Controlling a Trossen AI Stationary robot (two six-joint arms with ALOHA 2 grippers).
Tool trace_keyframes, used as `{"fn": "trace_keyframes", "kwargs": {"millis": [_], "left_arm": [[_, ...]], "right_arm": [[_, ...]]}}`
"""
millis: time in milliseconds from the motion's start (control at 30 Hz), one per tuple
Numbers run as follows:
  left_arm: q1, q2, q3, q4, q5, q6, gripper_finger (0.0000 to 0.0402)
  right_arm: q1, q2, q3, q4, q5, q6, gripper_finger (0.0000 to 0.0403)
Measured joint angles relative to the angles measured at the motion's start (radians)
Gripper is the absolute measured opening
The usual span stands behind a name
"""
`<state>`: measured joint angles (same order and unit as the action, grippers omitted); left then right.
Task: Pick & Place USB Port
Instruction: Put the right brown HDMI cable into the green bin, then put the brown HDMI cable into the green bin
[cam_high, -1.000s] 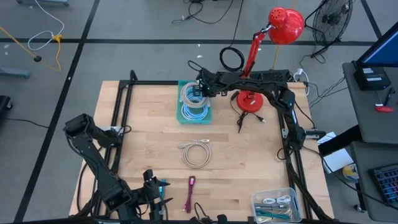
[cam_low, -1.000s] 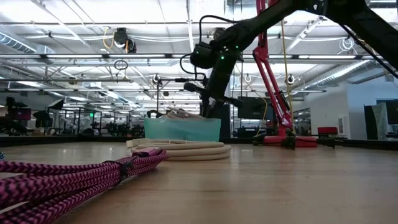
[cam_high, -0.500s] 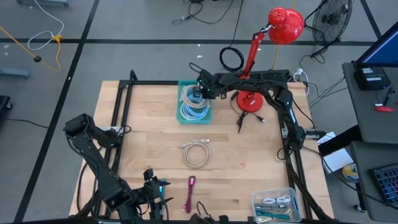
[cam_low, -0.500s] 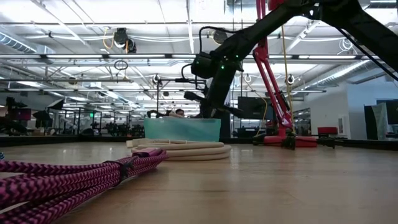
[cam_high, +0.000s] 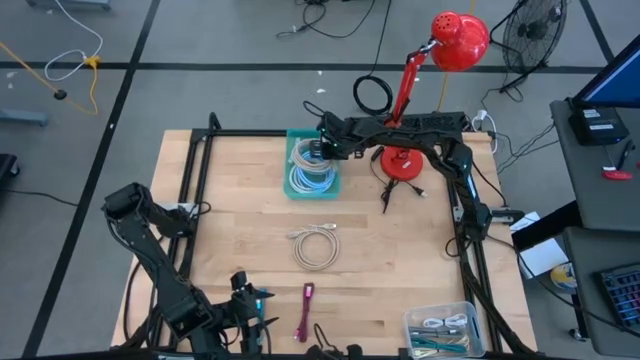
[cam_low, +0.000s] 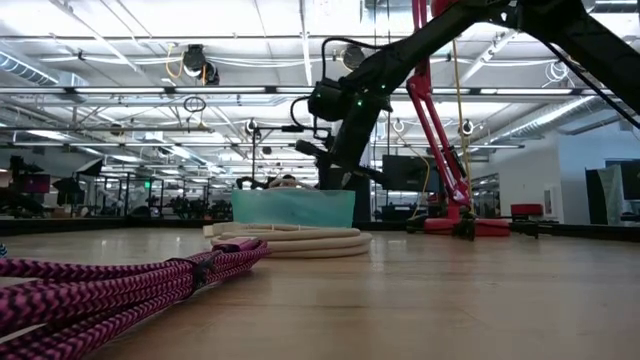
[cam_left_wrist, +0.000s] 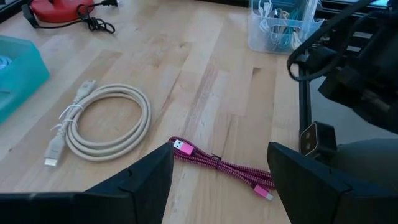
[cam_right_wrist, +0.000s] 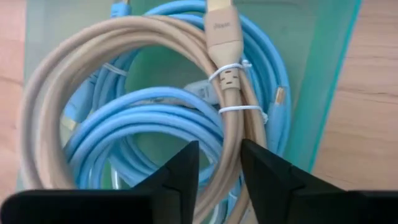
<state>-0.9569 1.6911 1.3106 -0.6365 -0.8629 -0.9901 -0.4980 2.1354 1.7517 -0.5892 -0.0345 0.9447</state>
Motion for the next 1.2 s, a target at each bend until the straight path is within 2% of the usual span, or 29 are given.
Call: {"fn": "trace_keyframes", "kwargs": {"millis": [233, 600, 800, 1000, 1200], "left_arm": [[0.0, 0.0, 0.0, 0.0, 0.001, 0.0, 0.0262], [0.0, 0.0, 0.0, -0.001, -0.001, -0.003, 0.0262], [0.0, 0.0, 0.0, -0.003, -0.007, 0.004, 0.0262], [0.003, 0.0, 0.0, -0.004, -0.044, 0.014, 0.0262], [0.027, -0.001, 0.0, -0.003, -0.037, 0.025, 0.0262]], "right_arm": [[0.001, -0.038, -0.001, 0.036, -0.024, -0.016, 0.014], [0.003, -0.136, 0.001, 0.08, -0.023, -0.056, 0.0139], [0.043, -0.25, 0.002, 0.11, -0.075, -0.183, 0.0139], [0.168, -0.397, 0.002, 0.042, -0.098, -0.345, 0.0134], [0.397, -0.498, 0.002, 0.021, -0.09, -0.41, 0.0132]]}}
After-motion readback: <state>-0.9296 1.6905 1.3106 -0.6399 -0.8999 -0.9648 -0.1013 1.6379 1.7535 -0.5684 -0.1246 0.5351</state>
